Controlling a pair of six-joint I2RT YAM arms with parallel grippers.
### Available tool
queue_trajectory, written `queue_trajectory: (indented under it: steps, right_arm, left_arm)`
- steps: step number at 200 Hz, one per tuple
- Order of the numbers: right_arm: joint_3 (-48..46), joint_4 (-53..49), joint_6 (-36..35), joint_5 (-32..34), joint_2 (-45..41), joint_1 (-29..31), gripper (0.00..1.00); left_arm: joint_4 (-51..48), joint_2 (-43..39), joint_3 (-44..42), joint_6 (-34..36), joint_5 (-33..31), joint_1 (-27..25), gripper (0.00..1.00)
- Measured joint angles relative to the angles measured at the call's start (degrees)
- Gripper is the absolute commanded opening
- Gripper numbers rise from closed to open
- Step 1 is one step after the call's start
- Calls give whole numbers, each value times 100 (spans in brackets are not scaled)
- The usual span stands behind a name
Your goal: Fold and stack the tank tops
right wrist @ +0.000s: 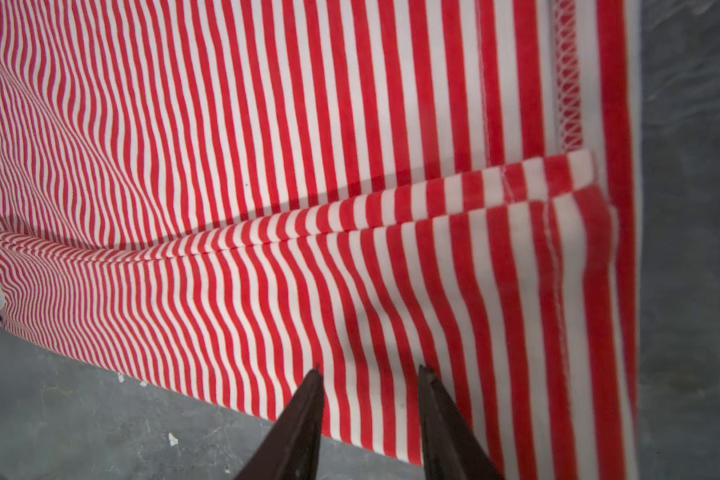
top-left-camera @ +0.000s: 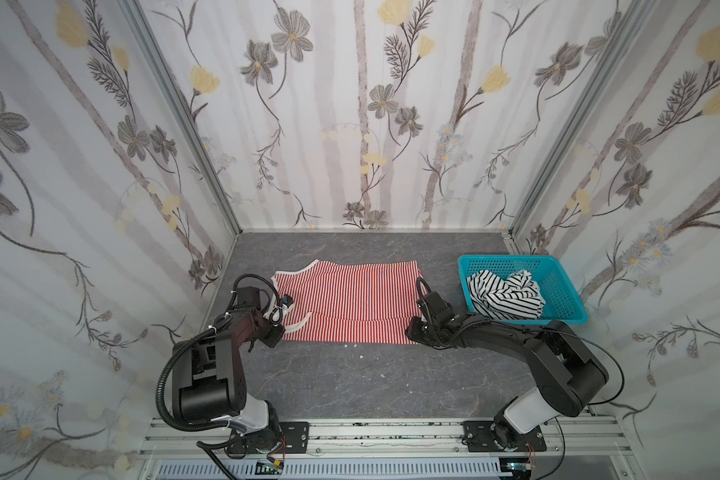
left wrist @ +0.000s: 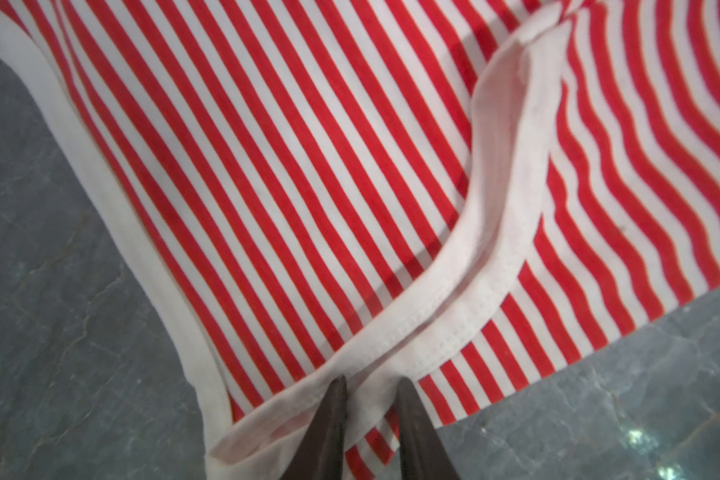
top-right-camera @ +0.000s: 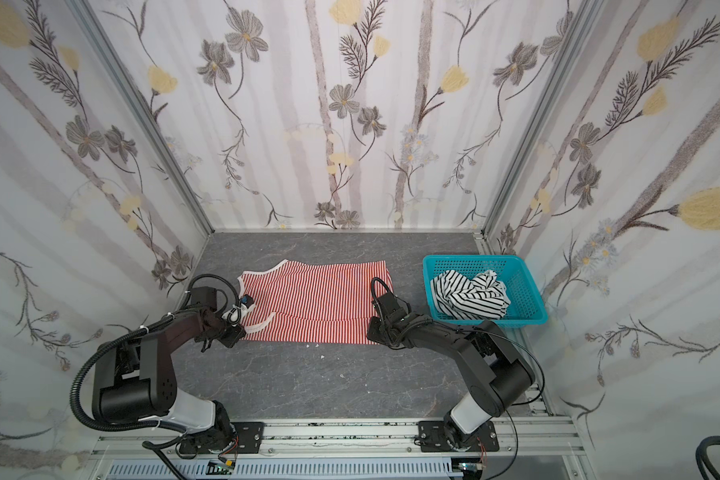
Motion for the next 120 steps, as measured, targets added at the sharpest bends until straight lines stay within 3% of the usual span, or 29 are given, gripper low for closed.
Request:
queue_trajectory:
  steps: [53,106,120]
  right_arm:
    - [-328,-164,155,-22,-391,553,40]
    - [-376,-664,354,-105,-629,1268,41]
    - [-352,-813,411,-173,-680,1331,42]
  left_arm:
    - [-376,-385,-304,726,20,470,24]
    - [-1364,-988,-507,1386,-264,868,24]
    - [-1652,-1080,-496,1491,-428,887,30]
